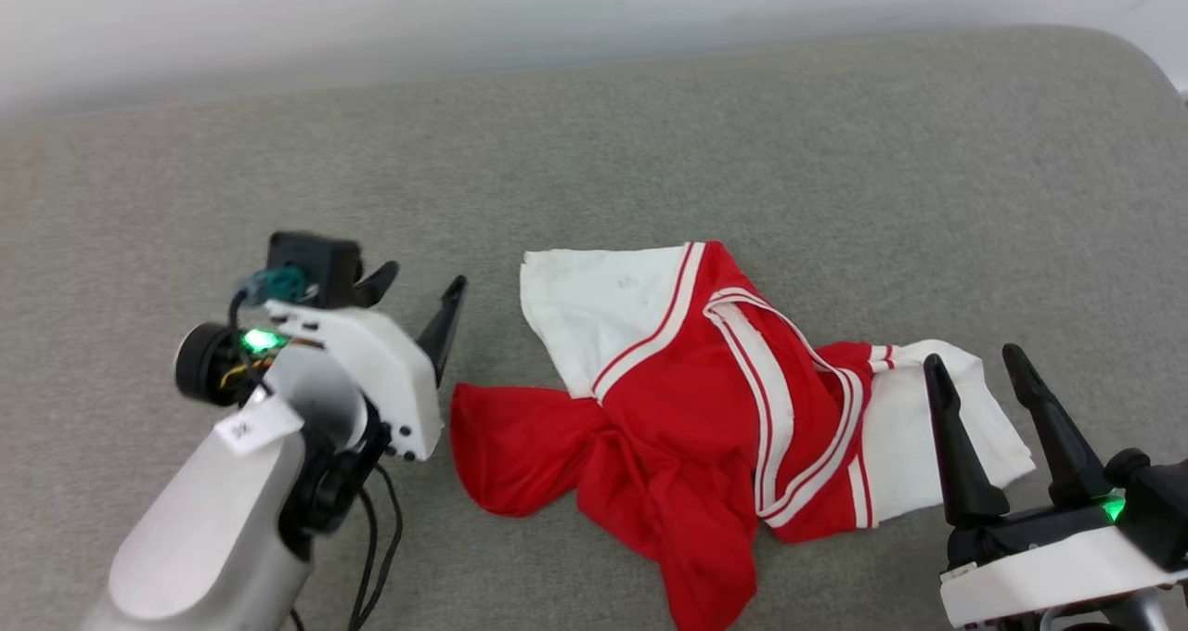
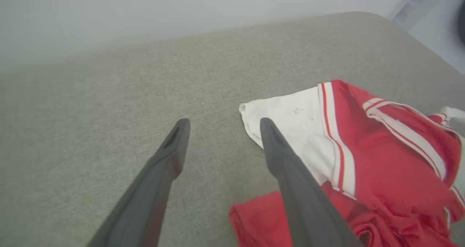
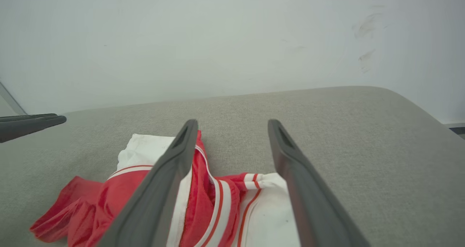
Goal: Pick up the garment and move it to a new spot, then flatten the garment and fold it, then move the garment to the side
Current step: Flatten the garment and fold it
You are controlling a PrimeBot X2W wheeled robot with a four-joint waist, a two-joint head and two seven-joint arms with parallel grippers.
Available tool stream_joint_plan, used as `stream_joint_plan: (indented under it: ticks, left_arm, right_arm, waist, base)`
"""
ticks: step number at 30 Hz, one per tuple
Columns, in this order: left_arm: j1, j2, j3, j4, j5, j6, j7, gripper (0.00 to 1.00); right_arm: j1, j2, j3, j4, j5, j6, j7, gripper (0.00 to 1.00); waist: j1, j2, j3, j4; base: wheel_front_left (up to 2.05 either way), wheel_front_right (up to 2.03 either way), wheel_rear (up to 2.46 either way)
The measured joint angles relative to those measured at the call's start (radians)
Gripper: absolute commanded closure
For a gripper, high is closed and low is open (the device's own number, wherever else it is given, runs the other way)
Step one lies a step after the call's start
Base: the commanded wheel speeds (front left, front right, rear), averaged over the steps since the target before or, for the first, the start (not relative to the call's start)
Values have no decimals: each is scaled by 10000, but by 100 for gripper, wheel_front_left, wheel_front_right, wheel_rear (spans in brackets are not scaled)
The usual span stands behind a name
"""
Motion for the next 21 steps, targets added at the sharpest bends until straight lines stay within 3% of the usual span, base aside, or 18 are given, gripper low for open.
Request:
stream_joint_plan:
  ticks: [7, 14, 21]
  left_arm:
    - [-1678, -500, -798, 1277, -203, -673, 1645, 0]
    - [-3162, -1168, -1467, 3198, -100, -1160, 2533, 0]
    - [-4175, -1461, -2033, 4817, 211, -1563, 3150, 0]
  right_arm:
    - [-284, 12, 42, 247, 261, 0, -345, 0]
    - [-641, 15, 48, 497, 395, 0, -606, 0]
    - [-760, 15, 19, 755, 604, 0, -782, 0]
  waist:
    - [1, 0, 689, -520]
    - [2, 0, 1374, -813]
    - [2, 0, 1789, -981]
  base:
    - [0, 0, 0]
    - [0, 0, 0]
    - [0, 0, 0]
